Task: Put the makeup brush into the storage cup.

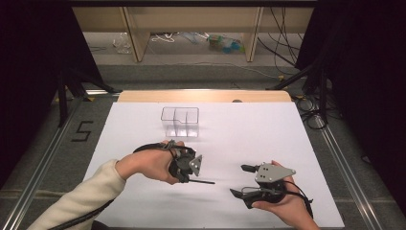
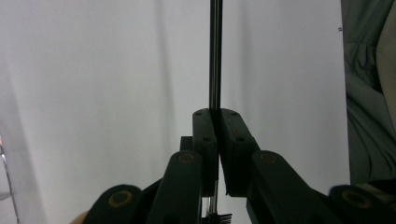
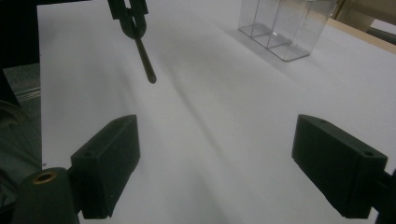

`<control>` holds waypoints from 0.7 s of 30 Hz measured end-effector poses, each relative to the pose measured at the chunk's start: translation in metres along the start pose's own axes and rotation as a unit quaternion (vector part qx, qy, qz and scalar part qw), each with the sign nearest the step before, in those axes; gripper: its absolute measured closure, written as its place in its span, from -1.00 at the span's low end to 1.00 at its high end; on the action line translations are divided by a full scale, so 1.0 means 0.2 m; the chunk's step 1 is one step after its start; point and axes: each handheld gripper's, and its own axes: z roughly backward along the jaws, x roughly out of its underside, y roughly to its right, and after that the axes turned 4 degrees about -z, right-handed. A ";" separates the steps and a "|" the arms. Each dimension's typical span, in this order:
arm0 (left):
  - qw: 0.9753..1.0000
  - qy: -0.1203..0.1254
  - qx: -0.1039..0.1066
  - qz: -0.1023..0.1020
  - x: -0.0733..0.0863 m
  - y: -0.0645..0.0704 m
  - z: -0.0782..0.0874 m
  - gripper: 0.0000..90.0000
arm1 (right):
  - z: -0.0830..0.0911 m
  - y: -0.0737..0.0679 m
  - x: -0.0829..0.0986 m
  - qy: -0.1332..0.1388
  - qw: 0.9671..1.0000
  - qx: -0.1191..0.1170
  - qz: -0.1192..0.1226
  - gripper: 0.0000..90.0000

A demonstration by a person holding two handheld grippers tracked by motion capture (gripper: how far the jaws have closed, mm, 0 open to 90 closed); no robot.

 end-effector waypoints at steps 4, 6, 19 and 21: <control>1.000 -0.007 0.003 -0.012 -0.03 0.00 0.00 0.89 | -0.02 -0.01 0.00 -0.003 1.000 -0.006 0.003 -0.64; 1.000 0.000 0.005 -0.007 -0.04 0.01 -0.01 0.89 | -0.03 -0.02 -0.01 -0.002 1.000 -0.009 0.005 -0.64; 1.000 0.005 0.009 -0.022 -0.13 0.01 -0.03 0.89 | -0.08 -0.04 -0.02 -0.003 1.000 -0.025 0.009 -0.63; 1.000 0.006 0.009 -0.024 -0.14 0.01 -0.03 0.89 | -0.08 -0.04 -0.02 -0.008 0.999 -0.028 0.012 -0.63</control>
